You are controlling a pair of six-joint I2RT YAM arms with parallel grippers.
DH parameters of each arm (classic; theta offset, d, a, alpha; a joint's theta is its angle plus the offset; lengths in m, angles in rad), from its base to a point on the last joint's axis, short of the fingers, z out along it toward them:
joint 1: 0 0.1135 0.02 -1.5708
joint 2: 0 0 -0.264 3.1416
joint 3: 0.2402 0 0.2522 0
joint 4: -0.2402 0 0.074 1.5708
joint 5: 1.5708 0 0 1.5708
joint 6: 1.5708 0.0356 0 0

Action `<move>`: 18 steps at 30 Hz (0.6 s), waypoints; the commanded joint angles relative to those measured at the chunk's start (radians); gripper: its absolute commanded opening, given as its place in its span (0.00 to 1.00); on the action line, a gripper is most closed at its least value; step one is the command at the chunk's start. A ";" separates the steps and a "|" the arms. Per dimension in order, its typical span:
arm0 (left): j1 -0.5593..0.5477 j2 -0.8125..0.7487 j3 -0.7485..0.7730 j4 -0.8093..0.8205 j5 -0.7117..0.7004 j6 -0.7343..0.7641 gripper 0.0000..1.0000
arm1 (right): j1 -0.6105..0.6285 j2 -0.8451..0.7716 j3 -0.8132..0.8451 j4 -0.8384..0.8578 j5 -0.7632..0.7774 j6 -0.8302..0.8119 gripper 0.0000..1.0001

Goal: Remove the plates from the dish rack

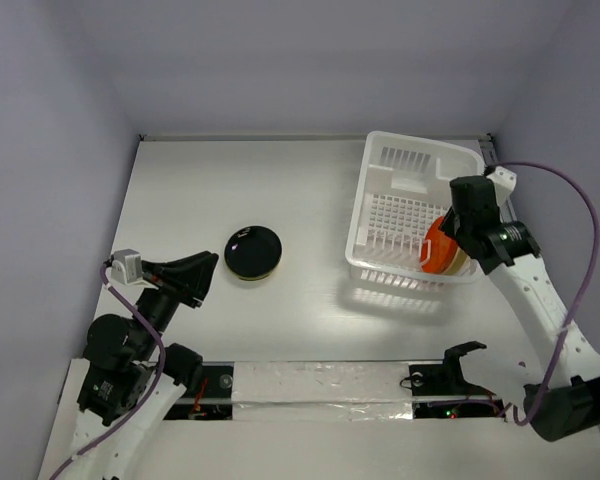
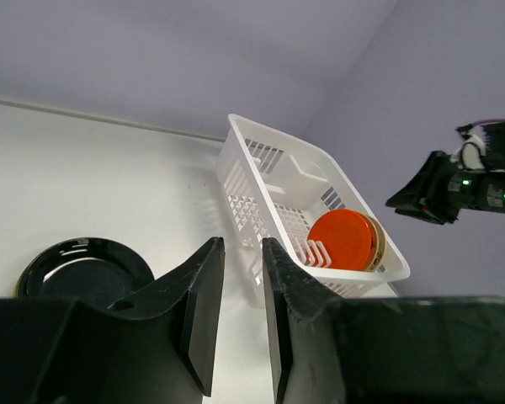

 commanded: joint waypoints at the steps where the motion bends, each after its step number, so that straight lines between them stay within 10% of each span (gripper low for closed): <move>1: -0.017 -0.015 -0.002 0.041 -0.003 0.002 0.22 | -0.017 0.081 0.009 -0.025 -0.079 -0.086 0.39; 18: -0.017 -0.025 0.000 0.041 -0.003 0.000 0.25 | -0.142 0.325 0.069 -0.057 -0.114 -0.205 0.29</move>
